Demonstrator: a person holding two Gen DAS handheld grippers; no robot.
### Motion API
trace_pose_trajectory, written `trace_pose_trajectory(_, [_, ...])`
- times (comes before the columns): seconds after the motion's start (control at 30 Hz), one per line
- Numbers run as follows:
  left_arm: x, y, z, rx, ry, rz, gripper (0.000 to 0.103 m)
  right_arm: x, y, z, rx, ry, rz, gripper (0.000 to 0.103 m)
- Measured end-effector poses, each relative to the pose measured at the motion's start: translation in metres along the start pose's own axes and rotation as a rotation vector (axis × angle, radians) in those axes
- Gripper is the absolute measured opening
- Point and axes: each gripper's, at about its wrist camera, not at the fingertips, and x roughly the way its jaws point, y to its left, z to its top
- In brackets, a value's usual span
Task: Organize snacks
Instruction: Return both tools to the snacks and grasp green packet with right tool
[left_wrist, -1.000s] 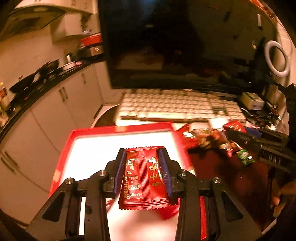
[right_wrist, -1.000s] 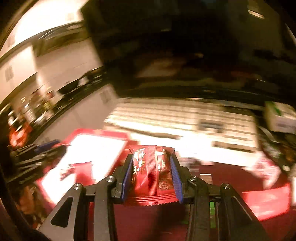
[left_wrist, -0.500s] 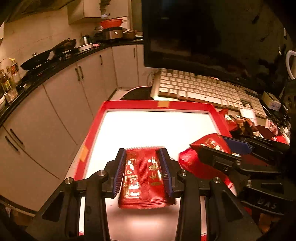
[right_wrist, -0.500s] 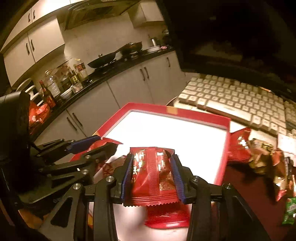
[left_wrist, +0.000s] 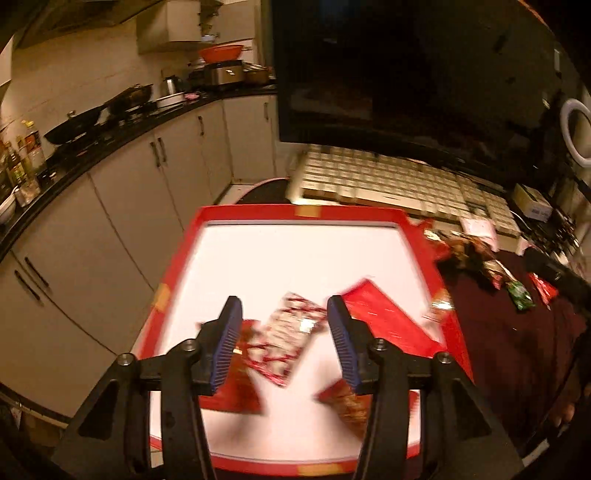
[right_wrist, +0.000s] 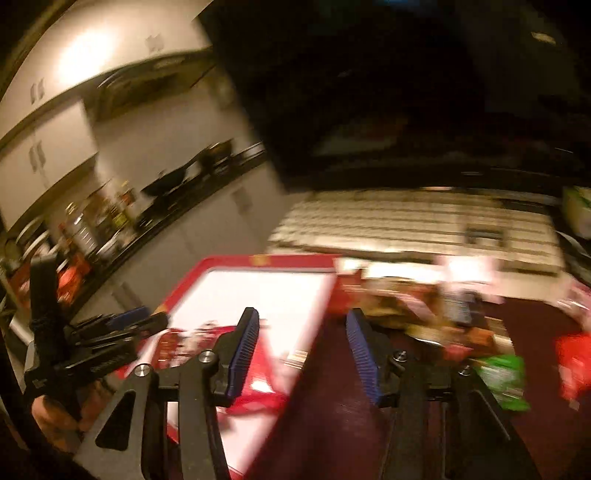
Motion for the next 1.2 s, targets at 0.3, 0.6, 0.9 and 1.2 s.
trace_pose_trajectory(0.3, [-0.011,-0.102,-0.012,0.21,0.023,-0.117,0.053,-0.099,-0.115,-0.04,0.138,-0.095,-0.28,0.065])
trace_pose_trajectory(0.6, [-0.012,-0.145,-0.008,0.292,0.03,-0.127,0.057,-0.129,-0.144,-0.062,0.175,-0.084,-0.293,0.065])
trace_pose_trajectory(0.9, [0.003,-0.131,0.031,0.216,0.0,-0.087,0.056,-0.053,-0.112,-0.036,0.055,0.129,-0.266,0.067])
trace_pose_trajectory(1.2, [0.031,-0.135,0.042,0.238,0.028,-0.054,0.057,0.023,-0.106,-0.022,-0.041,0.314,-0.332,0.043])
